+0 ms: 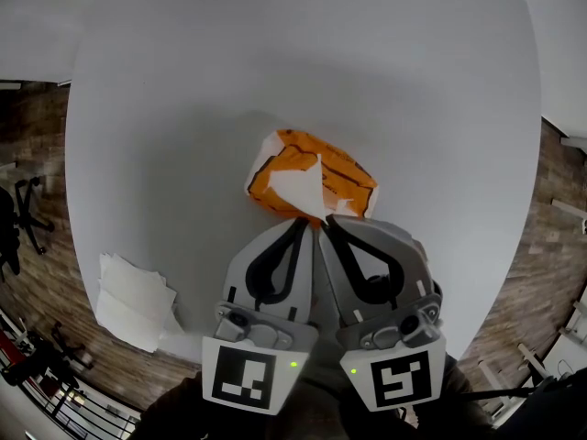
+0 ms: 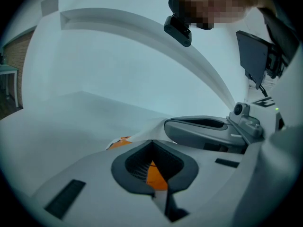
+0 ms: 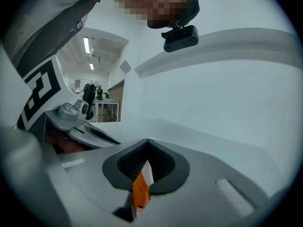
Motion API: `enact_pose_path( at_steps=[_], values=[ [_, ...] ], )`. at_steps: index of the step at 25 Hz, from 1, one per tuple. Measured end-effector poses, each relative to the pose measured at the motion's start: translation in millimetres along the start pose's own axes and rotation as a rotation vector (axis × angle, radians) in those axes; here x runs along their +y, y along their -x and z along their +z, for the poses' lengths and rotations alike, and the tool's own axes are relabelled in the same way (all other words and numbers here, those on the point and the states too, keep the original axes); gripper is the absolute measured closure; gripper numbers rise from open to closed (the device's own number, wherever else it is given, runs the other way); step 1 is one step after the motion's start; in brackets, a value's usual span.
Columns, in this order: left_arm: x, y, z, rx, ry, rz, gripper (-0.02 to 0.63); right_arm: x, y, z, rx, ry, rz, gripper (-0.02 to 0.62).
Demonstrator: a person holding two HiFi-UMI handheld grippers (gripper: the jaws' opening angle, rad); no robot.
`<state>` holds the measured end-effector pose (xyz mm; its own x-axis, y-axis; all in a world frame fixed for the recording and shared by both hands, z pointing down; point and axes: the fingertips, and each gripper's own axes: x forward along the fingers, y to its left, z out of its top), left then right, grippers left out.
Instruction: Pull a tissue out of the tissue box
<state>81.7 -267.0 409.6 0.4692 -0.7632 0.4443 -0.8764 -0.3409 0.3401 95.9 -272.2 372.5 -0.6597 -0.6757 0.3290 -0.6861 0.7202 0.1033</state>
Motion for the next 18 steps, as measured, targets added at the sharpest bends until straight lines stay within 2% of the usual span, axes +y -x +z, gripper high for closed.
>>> enact_pose_path(
  at_steps=[18],
  values=[
    [4.1,-10.9,-15.3,0.023,0.049,0.029,0.606,6.9,25.3,38.5,-0.082,0.004,0.023,0.592]
  ],
)
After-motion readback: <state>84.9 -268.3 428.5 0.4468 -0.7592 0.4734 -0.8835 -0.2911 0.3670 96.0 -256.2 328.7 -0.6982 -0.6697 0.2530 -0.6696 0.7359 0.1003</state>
